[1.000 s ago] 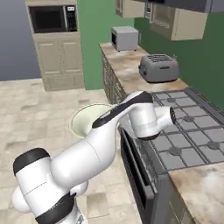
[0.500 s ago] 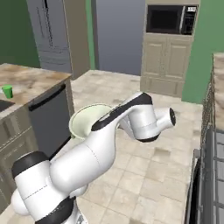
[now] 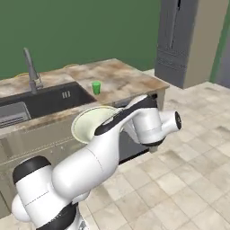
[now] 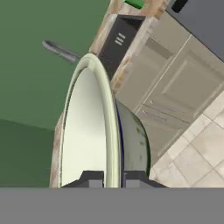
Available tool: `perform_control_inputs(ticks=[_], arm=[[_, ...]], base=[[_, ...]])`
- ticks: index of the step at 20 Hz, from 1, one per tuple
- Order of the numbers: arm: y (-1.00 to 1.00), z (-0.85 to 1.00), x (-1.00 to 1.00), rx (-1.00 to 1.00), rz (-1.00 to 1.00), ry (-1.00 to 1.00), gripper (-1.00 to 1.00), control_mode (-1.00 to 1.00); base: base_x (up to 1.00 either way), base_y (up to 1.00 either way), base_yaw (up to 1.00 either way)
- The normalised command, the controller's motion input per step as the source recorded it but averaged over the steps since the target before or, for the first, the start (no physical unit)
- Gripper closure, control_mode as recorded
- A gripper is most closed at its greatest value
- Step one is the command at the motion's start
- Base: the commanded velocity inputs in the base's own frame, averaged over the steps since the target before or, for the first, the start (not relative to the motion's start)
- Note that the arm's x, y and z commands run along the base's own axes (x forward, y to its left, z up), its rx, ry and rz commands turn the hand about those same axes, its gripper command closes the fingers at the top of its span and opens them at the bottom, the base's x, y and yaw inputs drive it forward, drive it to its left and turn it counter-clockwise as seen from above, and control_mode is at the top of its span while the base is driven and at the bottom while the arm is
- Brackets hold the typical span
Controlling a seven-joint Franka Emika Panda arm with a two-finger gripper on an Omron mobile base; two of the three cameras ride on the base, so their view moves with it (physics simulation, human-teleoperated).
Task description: Pick the cup and bowl from the counter and place them on the counter next to the sink.
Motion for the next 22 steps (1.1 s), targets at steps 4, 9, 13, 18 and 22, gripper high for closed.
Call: perform_control_inputs(ticks=[4,9,13,18,22], arm=[[0.0,0.0,0.0,0.0,0.0,0.0,1.0,1.0],[0.0,0.0,0.0,0.0,0.0,0.0,1.0,1.0],[0.0,0.0,0.0,0.0,0.0,0.0,1.0,1.0],[0.0,0.0,0.0,0.0,0.0,0.0,1.0,1.0],[0.0,0.0,0.0,0.0,0.0,0.0,1.0,1.0]], base=[[0.32,0.0,0.97],[0.21,0.02,0.93],[0.48,0.28,0.74],[0.65,0.48,0.2],[0.88,0.46,-0.13]])
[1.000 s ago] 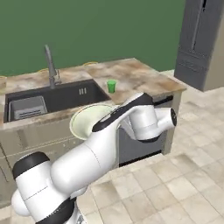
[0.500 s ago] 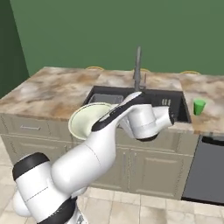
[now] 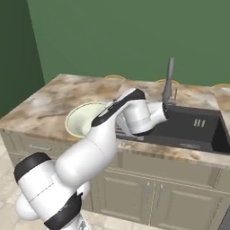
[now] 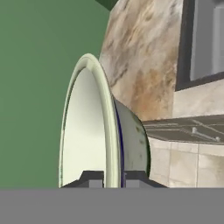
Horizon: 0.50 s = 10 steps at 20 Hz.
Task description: Pick the cup and bowl from the counter and place them on the counter next to the sink.
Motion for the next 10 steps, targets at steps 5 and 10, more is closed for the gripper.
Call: perform_control_inputs(ticks=[5,10], arm=[[0.0,0.0,0.0,0.0,0.0,0.0,1.0,1.0],[0.0,0.0,0.0,0.0,0.0,0.0,1.0,1.0]], base=[[0.9,0.35,-0.18],[0.81,0.36,-0.15]])
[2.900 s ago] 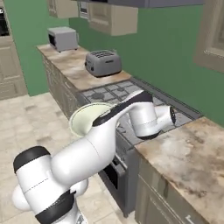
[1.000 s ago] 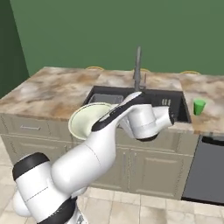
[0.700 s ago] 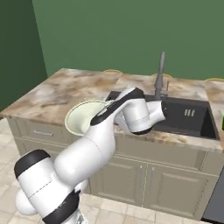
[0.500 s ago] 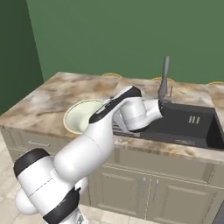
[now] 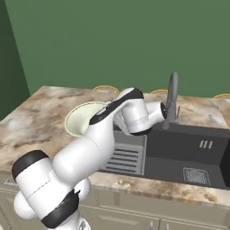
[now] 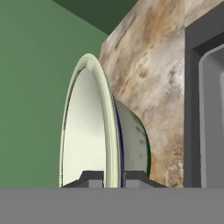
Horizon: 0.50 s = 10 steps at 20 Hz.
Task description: Pick the cup and bowl from the counter and place them on the counter next to the sink.
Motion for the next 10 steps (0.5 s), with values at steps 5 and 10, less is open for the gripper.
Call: perform_control_inputs(ticks=[5,10], arm=[[0.0,0.0,0.0,0.0,0.0,0.0,1.0,1.0],[0.0,0.0,0.0,0.0,0.0,0.0,1.0,1.0]], base=[[0.32,0.11,-0.05],[0.0,0.0,0.0]])
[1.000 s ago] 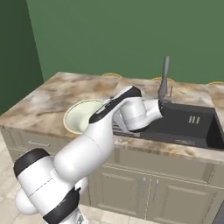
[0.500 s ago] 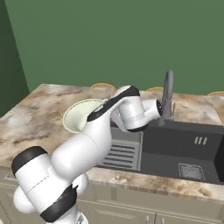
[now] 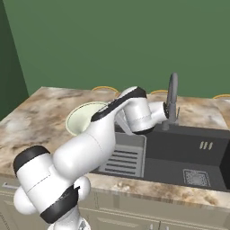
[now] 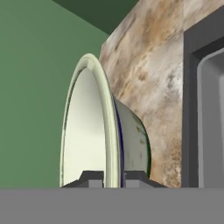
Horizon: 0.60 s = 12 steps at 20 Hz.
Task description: Pick the cup and bowl from the counter and place them on the counter next to the sink.
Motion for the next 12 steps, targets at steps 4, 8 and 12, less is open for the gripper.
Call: perform_control_inputs(ticks=[4,8,12], arm=[[0.0,0.0,0.0,0.0,0.0,0.0,1.0,1.0],[0.0,0.0,0.0,0.0,0.0,0.0,1.0,1.0],[0.37,-0.05,0.2,0.0,0.0,0.0,1.0,-1.0]], base=[[0.0,0.0,0.0],[0.0,0.01,0.0],[0.0,0.0,0.0]])
